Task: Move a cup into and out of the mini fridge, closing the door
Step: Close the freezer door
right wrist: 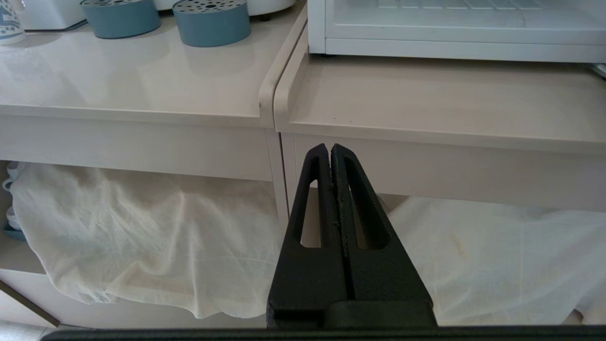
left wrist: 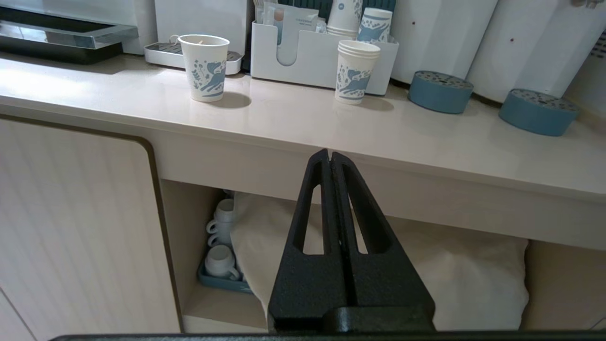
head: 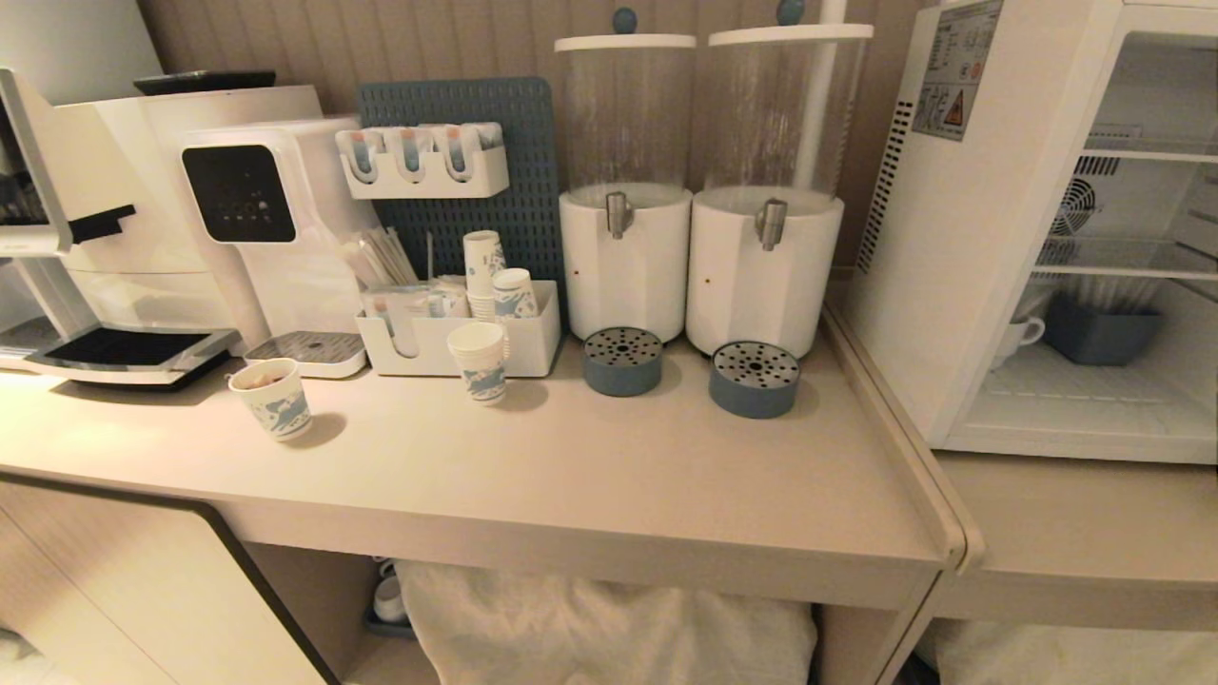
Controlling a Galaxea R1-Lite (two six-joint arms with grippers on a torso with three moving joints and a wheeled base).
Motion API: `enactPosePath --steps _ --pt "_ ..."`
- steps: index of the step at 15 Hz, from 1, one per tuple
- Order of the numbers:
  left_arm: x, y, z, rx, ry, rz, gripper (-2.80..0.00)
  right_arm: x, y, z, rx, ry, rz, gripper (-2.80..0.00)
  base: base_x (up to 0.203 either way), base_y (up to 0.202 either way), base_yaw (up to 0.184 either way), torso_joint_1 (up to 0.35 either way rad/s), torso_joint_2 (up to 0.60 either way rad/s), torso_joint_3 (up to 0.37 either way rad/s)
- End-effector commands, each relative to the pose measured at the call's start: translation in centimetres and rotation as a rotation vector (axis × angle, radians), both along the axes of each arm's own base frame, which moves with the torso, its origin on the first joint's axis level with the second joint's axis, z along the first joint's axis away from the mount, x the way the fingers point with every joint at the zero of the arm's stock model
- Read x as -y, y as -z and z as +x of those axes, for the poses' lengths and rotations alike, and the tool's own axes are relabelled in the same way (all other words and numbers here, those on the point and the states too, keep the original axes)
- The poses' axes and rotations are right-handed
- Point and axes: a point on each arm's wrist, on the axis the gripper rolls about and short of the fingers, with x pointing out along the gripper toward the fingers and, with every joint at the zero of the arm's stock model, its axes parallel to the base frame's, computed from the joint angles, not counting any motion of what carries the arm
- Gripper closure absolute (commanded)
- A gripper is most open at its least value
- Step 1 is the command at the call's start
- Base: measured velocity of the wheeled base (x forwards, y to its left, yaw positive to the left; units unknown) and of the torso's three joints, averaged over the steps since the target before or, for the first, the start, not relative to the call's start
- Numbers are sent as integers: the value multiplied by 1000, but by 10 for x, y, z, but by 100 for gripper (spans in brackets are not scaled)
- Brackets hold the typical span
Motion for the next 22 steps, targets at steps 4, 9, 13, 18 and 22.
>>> enactPosePath --steps 4,9,13,18,22 --pt "0 11 3 -31 -2 12 0 0 0 0 -4 1 1 0 0 0 0 0 0 0" --pt "0 11 3 -32 0 0 0 0 0 0 -3 1 7 0 -129 0 1 0 2 2" --pt "0 11 3 -33 0 -1 0 0 0 0 -4 3 9 0 -195 0 0 0 4 1" --pt "0 11 3 -33 0 -1 0 0 0 0 -4 3 9 0 -171 0 -1 2 0 2" --pt "0 11 3 -33 0 -1 0 0 0 0 -4 3 9 0 0 0 0 0 0 0"
